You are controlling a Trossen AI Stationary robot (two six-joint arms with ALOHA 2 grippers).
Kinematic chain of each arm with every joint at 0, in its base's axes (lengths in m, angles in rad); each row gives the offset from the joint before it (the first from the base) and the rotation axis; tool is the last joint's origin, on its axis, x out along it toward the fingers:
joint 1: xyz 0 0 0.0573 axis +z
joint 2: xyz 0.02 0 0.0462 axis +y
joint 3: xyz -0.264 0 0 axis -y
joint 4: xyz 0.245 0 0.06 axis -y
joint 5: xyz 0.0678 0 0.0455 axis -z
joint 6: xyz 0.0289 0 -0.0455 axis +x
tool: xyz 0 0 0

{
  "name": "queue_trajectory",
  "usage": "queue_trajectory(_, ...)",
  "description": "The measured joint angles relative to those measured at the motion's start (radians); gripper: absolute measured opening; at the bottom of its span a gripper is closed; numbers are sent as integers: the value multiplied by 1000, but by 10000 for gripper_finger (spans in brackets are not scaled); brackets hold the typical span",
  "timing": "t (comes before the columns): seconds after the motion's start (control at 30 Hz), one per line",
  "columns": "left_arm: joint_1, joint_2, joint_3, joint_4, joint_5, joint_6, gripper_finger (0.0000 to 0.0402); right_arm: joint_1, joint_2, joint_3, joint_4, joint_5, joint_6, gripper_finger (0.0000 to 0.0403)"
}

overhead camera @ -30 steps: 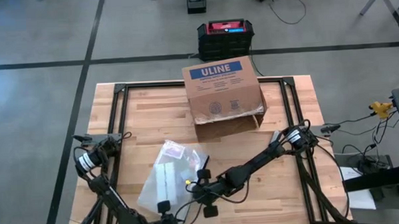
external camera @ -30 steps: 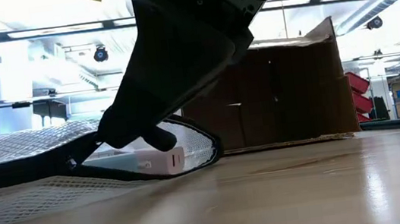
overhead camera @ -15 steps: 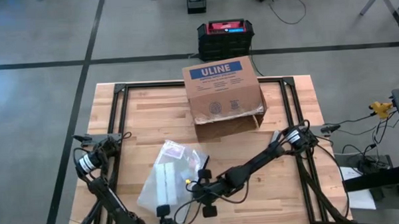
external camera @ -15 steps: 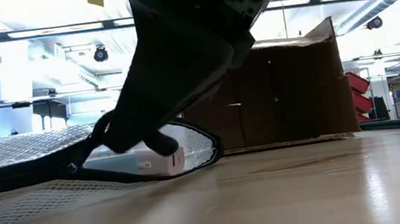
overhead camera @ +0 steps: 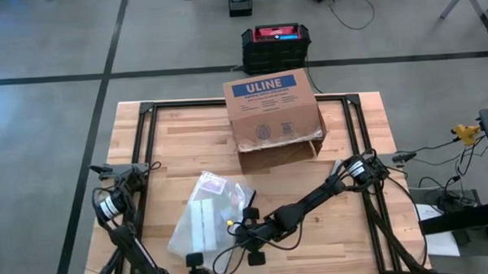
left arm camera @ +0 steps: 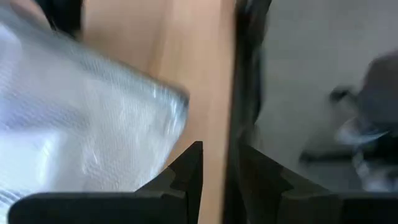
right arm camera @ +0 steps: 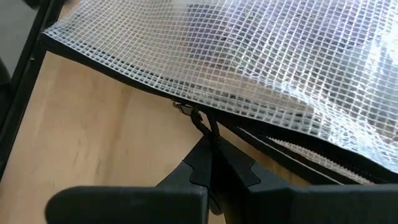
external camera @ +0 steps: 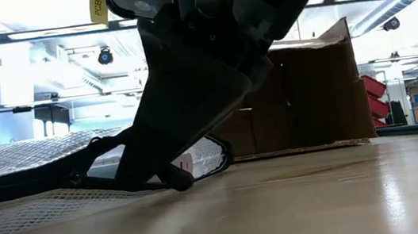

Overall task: Unpack boxes
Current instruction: Close the white zip bag

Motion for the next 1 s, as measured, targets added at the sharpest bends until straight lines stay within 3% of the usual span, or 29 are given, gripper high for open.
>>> queue_trajectory(0.43, 40, 41, -1, -52, -7, 37, 78, 2, 0, 0, 0, 1, -10, 0)
queue_trajectory(0.7, 59, 38, -1, -81, -252, 106, 78, 2, 0, 0, 8, 1, -11, 0)
queue_trajectory(1.0, 112, 38, -2, -94, -282, 128, 78, 2, 0, 0, 8, 1, -21, 0)
